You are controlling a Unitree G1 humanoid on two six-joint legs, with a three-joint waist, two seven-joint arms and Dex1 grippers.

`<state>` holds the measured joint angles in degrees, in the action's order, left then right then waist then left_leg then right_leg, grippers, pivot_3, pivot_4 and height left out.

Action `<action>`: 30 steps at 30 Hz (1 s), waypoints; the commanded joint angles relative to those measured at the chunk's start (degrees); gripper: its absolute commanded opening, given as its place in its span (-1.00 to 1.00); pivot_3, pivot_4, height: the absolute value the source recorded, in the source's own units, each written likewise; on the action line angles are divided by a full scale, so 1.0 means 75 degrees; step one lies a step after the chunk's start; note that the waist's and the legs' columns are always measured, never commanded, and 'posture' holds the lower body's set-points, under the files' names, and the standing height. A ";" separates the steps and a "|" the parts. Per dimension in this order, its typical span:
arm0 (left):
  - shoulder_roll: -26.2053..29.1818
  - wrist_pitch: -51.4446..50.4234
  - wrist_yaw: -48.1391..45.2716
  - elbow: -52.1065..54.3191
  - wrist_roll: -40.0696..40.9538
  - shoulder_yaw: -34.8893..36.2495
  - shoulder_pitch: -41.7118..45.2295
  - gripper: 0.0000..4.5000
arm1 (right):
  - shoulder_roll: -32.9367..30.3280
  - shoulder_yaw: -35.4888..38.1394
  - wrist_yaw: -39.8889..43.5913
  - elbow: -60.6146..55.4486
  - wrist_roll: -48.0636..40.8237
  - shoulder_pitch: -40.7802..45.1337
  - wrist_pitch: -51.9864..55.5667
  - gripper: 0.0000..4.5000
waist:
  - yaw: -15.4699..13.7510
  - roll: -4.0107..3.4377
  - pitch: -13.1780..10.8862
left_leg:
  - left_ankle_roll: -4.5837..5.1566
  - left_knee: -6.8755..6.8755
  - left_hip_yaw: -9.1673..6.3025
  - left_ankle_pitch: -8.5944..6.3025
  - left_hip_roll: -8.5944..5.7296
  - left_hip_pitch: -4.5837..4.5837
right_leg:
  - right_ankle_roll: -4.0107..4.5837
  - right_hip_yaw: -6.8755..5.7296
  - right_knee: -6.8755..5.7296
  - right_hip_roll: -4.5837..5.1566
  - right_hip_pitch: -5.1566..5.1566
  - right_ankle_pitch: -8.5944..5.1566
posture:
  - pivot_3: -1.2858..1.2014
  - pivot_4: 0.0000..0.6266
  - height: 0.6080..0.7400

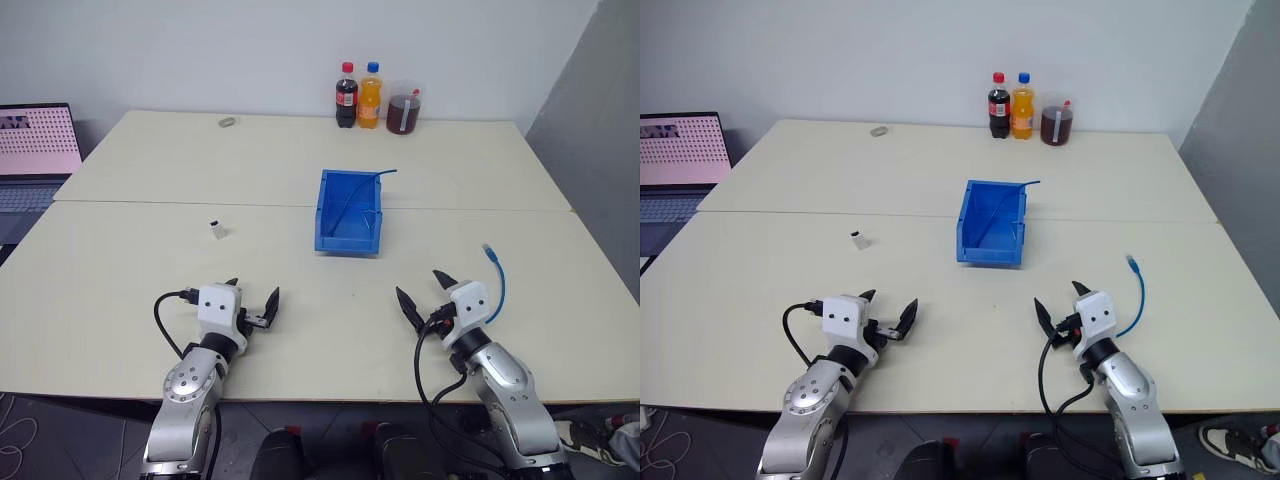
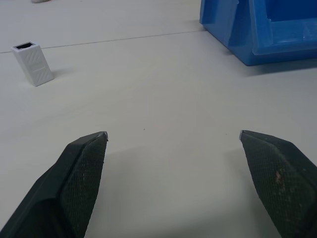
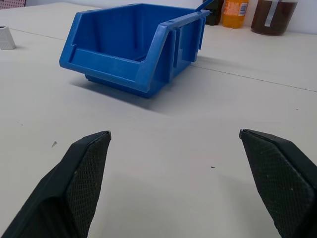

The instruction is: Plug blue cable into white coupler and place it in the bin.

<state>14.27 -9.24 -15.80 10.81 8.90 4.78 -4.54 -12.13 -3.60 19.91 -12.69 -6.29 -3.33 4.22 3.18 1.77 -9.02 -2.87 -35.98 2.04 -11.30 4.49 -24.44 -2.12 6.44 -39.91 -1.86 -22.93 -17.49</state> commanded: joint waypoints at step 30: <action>0.1629 -0.0920 -0.3321 0.1653 0.1819 -0.0991 0.0258 1.00 | -0.0088 0.0553 -0.0253 -0.1054 -0.0221 -0.0144 0.0191 0.96 | -0.0002 -0.0002 -0.0001 | 0.0000 0.0002 0.0001 0.0000 0.0001 -0.0001 | 0.0006 -0.0001 0.0000 0.0002 -0.0004 -0.0004 | 0.03 -0.52 1.00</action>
<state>24.79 -13.05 -37.66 19.19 20.52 -0.06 -3.86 -12.30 -2.18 18.96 -15.24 -6.00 -3.94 4.62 3.17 1.76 -9.02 -2.87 -35.96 2.05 -11.30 4.50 -24.44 -2.06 6.44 -39.91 -1.85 -22.96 -17.53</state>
